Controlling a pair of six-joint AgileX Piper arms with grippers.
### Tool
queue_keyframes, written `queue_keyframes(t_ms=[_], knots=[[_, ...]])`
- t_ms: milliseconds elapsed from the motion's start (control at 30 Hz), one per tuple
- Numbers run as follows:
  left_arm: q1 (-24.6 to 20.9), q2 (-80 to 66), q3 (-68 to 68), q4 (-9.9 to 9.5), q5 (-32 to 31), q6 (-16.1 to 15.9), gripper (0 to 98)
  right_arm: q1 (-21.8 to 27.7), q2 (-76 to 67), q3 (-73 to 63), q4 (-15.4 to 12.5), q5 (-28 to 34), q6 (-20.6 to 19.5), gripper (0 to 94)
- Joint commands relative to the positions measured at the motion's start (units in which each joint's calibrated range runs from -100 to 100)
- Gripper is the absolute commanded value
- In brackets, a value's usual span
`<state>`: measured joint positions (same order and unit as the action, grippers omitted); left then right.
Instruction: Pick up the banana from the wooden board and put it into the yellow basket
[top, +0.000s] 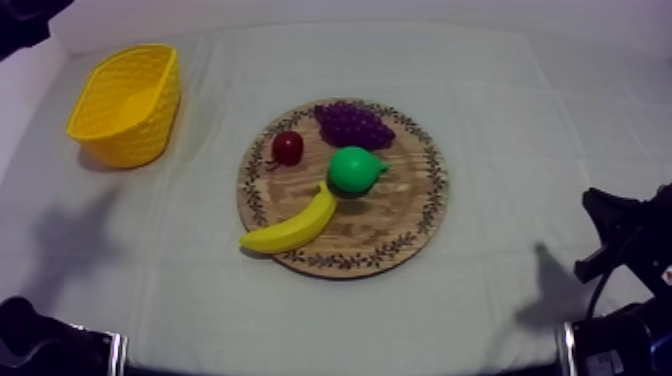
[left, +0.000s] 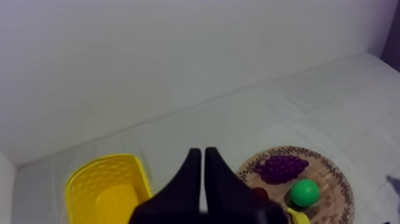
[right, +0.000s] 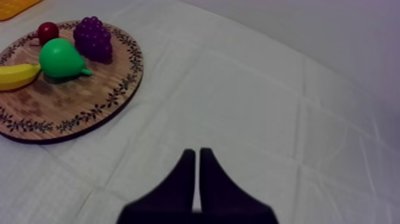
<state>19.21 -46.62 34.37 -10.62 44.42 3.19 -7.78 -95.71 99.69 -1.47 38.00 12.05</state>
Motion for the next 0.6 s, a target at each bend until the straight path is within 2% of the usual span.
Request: queue_keyframes(t_ms=[0, 133, 367, 567], knots=[[4.4, 2.6, -5.6, -0.39, 4.6, -2.5, 2.0, 0.0, 0.0, 0.0, 0.0, 0.0, 0.0, 0.5], [8.2, 6.3, -9.3, -0.76, 12.8, -5.8, 2.4, 0.0, 0.0, 0.0, 0.0, 0.0, 0.0, 0.5], [13.9, 12.1, -12.7, -0.22, 27.5, -11.3, 3.2, 0.0, 0.0, 0.0, 0.0, 0.0, 0.0, 0.5], [15.9, 15.9, -14.1, 2.34, 35.5, -13.2, 4.2, 0.0, 0.0, 0.0, 0.0, 0.0, 0.0, 0.5]])
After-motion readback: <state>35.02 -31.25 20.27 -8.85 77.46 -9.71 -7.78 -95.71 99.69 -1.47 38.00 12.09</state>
